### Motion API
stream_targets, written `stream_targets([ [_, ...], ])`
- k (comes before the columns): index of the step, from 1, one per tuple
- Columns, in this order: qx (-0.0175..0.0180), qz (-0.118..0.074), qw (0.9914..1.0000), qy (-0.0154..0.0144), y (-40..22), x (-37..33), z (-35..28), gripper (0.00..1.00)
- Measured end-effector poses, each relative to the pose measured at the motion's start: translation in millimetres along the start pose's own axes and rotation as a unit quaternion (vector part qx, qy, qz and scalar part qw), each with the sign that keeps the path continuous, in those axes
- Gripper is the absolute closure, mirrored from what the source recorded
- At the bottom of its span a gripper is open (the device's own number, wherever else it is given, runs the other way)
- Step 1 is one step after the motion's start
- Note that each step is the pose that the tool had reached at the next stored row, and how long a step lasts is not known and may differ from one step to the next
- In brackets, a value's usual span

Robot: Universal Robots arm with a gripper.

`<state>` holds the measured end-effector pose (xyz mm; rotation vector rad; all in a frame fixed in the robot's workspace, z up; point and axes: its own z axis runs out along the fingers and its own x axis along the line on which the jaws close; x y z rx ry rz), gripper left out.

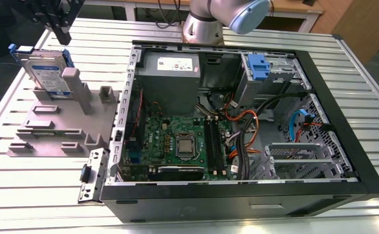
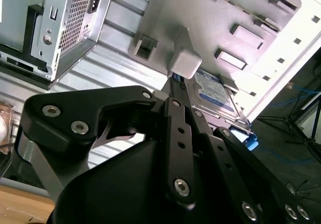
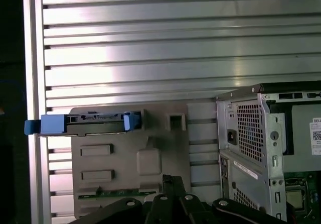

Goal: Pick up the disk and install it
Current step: 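Reach for the disk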

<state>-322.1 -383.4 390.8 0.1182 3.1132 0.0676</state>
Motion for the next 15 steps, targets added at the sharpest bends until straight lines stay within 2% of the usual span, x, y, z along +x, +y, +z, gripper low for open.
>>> stream_targets([
  [4,0.0,0.0,1.0,0.0,4.9,10.7,0.4,0.89],
  [8,0.0,0.0,1.0,0.0,7.7,18.6,0.7,0.89],
  [15,0.0,0.0,1.0,0.0,8.6,20.5,0.9,0.89],
])
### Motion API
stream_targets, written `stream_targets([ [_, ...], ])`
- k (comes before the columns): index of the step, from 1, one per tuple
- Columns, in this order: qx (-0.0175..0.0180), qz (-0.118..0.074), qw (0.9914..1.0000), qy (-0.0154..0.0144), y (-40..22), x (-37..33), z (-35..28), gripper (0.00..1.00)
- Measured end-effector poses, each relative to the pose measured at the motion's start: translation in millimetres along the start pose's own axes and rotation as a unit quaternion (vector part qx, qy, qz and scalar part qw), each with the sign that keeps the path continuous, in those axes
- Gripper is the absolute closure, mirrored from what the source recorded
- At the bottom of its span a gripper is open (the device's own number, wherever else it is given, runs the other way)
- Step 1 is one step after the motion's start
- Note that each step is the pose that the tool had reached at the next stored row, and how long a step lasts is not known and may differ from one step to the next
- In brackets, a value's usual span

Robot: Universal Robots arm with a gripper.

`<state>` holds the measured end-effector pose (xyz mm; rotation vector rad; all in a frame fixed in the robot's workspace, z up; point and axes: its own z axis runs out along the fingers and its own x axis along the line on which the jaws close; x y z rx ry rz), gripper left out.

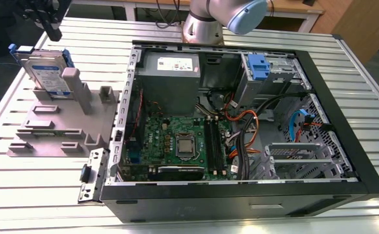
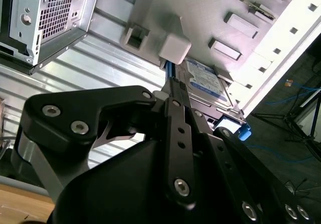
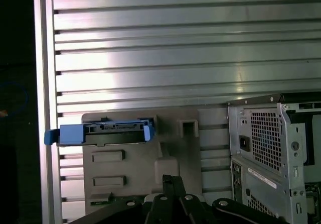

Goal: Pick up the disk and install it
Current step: 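Reach for the disk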

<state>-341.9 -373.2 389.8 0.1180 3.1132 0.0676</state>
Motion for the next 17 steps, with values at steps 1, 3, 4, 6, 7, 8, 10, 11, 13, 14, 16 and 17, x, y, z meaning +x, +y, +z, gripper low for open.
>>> stream_targets([
  [1,0.0,0.0,1.0,0.0,0.1,0.2,0.0,0.89],
  [3,0.0,0.0,1.0,0.0,0.2,0.7,0.0,0.89],
  [4,0.0,0.0,1.0,0.0,0.2,1.1,0.1,0.89],
  [6,0.0,0.0,1.0,0.0,0.3,2.1,0.0,0.89],
  [7,0.0,0.0,1.0,0.0,0.5,2.7,0.0,0.89],
  [8,0.0,0.0,1.0,0.0,0.7,3.2,0.0,0.89],
  [10,0.0,0.0,1.0,0.0,1.1,4.7,0.1,0.89],
  [11,0.0,0.0,1.0,0.0,1.4,5.5,0.0,0.89],
  [13,0.0,0.0,1.0,0.0,2.0,7.9,0.0,0.89],
  [14,0.0,0.0,1.0,0.0,2.3,9.0,0.0,0.89],
  [16,0.0,0.0,1.0,0.0,2.9,11.1,0.0,0.89],
  [17,0.0,0.0,1.0,0.0,3.2,12.1,0.0,0.89],
])
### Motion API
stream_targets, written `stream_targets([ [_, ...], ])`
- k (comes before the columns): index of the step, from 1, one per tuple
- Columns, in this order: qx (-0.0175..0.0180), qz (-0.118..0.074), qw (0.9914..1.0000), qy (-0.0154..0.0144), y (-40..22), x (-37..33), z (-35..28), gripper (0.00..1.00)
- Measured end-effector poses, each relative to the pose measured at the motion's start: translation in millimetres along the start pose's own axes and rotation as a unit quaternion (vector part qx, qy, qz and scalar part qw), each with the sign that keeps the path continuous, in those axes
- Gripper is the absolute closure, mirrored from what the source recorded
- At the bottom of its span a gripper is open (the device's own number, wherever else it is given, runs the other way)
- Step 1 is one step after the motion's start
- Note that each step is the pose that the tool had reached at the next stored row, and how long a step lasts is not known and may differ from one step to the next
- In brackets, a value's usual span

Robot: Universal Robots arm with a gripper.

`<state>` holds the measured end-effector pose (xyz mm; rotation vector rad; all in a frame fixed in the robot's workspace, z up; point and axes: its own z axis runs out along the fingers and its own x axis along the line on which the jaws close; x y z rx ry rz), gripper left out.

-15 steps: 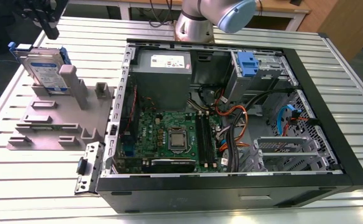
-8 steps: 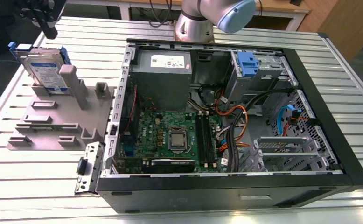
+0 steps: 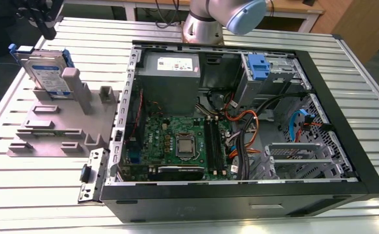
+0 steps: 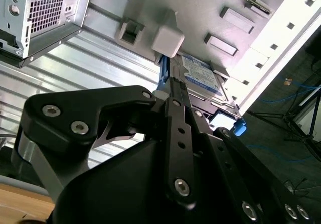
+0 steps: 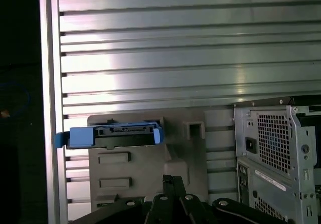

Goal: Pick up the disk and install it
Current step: 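Reach for the disk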

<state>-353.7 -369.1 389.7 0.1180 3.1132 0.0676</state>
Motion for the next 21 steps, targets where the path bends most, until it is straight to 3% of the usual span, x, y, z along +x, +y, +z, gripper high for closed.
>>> stream_targets([
  [13,0.0,0.0,1.0,0.0001,6.4,16.8,0.1,0.89],
  [21,0.0,0.0,1.0,0.0006,10.5,39.5,0.5,0.89],
])
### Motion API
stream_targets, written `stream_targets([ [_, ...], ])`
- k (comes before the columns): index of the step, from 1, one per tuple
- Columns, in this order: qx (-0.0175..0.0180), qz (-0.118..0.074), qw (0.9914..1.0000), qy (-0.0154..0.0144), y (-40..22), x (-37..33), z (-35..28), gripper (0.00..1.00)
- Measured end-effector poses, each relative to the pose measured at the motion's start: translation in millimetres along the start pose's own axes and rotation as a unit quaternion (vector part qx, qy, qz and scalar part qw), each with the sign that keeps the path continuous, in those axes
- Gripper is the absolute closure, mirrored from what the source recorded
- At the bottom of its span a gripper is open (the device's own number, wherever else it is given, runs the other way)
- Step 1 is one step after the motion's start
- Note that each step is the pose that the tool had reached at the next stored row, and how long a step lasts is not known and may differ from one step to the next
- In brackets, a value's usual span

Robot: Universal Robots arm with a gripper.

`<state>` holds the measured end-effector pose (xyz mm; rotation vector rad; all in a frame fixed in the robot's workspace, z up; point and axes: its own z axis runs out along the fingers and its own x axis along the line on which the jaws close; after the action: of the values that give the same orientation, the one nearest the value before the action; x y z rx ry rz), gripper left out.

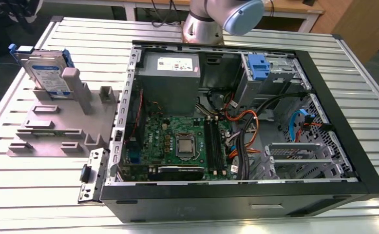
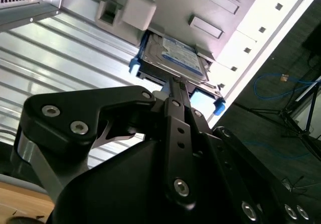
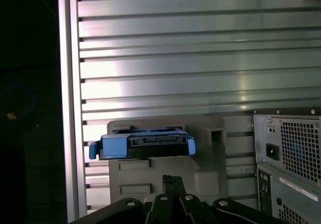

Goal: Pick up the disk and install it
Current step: 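Reach for the disk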

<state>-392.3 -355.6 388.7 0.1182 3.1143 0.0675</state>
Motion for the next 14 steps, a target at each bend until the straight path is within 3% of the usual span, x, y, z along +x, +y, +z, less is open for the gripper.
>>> stream_targets([
  [8,0.0,0.0,1.0,0.0008,0.7,24.1,0.3,0.89],
  [14,0.0007,0.0,0.99999,0.005,0.3,34.7,2.2,0.89],
])
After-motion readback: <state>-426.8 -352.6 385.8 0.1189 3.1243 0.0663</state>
